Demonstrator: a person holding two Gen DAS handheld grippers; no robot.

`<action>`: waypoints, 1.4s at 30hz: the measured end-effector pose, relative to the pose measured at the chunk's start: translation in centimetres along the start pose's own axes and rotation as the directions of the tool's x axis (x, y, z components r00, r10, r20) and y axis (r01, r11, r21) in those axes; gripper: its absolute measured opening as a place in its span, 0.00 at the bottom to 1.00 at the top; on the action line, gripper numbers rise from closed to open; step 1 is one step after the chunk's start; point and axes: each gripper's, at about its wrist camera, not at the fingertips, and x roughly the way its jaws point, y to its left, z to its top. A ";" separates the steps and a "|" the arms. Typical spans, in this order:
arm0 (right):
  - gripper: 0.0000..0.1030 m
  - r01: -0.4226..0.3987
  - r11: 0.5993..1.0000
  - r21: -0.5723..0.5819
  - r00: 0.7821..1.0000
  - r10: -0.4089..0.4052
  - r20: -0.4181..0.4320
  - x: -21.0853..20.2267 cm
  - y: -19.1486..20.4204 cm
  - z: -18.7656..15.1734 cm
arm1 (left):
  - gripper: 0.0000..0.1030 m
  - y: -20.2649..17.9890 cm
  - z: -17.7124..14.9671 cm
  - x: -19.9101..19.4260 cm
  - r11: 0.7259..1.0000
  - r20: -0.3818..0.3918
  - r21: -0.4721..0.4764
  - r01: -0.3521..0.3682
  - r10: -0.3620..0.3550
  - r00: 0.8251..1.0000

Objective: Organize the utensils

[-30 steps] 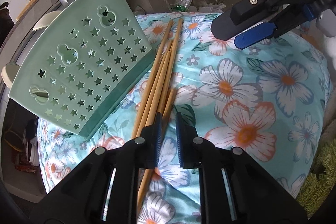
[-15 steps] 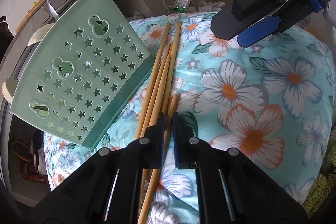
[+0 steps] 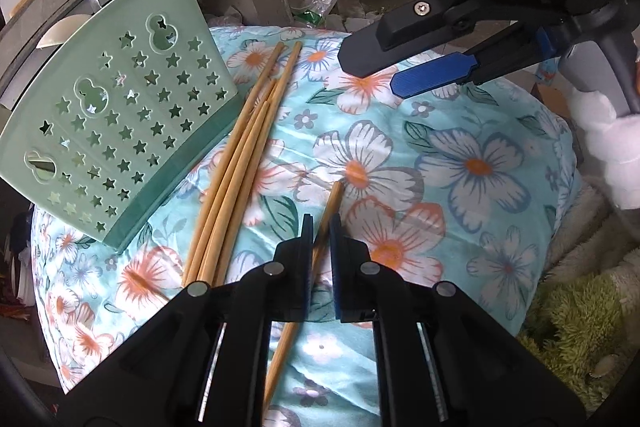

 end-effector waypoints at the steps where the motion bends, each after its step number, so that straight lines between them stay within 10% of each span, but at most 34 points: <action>1: 0.67 -0.001 1.000 0.000 1.000 0.001 0.002 -0.1 0.0 0.0 | 0.08 0.0 0.0 0.0 1.000 -0.006 -0.004 0.004 -0.004 1.000; 42: 0.67 -0.010 0.999 0.031 1.000 0.010 -0.006 0.0 -0.5 -0.7 | 0.13 0.7 -0.7 2.2 0.997 -0.054 -0.072 0.040 -0.044 0.998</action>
